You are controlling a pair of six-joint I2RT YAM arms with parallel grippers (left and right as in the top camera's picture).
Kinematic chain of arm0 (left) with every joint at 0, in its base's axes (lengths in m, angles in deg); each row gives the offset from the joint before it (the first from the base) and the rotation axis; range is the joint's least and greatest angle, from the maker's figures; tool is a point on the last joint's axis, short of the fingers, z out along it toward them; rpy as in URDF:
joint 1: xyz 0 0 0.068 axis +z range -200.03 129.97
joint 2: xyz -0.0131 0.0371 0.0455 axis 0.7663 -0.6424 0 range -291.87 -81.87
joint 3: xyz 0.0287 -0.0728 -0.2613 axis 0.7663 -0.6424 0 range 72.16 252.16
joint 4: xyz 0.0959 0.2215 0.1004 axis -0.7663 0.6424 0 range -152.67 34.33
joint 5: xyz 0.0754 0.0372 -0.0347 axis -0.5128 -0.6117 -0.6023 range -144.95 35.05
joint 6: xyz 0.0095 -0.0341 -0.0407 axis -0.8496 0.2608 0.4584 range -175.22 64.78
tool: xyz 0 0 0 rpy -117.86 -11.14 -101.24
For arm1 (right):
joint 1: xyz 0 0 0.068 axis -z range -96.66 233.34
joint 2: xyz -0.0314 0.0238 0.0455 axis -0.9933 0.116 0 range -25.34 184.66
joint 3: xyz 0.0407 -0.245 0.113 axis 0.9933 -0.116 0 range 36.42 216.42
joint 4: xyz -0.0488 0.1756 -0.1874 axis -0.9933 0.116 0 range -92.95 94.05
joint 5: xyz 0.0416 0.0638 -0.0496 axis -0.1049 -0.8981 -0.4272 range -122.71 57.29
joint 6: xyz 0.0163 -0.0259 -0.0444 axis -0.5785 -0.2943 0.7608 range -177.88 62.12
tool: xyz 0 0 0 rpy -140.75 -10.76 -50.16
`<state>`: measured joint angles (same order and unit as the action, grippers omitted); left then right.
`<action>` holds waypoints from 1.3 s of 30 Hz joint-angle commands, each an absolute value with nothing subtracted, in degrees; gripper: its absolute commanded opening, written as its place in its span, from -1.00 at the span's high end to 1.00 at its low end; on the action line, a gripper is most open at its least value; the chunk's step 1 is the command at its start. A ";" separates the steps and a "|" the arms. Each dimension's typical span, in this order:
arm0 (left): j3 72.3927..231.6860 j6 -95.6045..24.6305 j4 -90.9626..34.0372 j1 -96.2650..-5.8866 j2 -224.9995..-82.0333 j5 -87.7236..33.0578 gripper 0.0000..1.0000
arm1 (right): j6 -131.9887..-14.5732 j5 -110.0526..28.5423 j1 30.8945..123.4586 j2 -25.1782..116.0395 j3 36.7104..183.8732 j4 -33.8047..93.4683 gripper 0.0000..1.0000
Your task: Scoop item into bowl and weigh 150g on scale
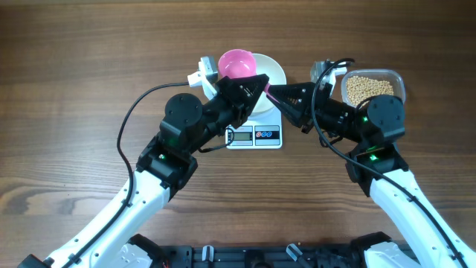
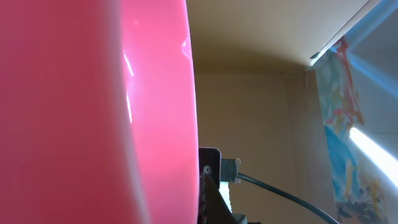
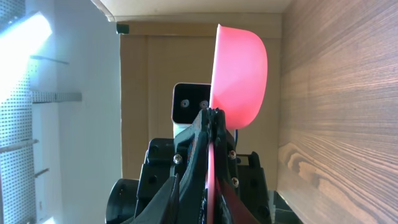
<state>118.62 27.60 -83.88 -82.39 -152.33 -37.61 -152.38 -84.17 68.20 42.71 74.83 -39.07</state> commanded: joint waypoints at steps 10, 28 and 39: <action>119.10 26.42 -84.06 -82.82 -152.00 -38.98 0.92 | -152.56 -85.44 67.79 42.82 75.51 -39.23 0.84; 119.10 17.53 -80.45 -82.82 -151.91 -34.85 -1.00 | -128.78 -74.40 74.81 42.82 77.56 -23.23 0.91; 126.88 -11.98 -41.24 -82.76 -144.00 -45.78 -0.99 | -89.96 -54.16 81.97 42.82 108.82 35.07 0.91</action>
<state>121.18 -0.68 -51.51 -82.60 -146.14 -38.70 -101.00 -65.36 81.89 42.95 103.55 29.06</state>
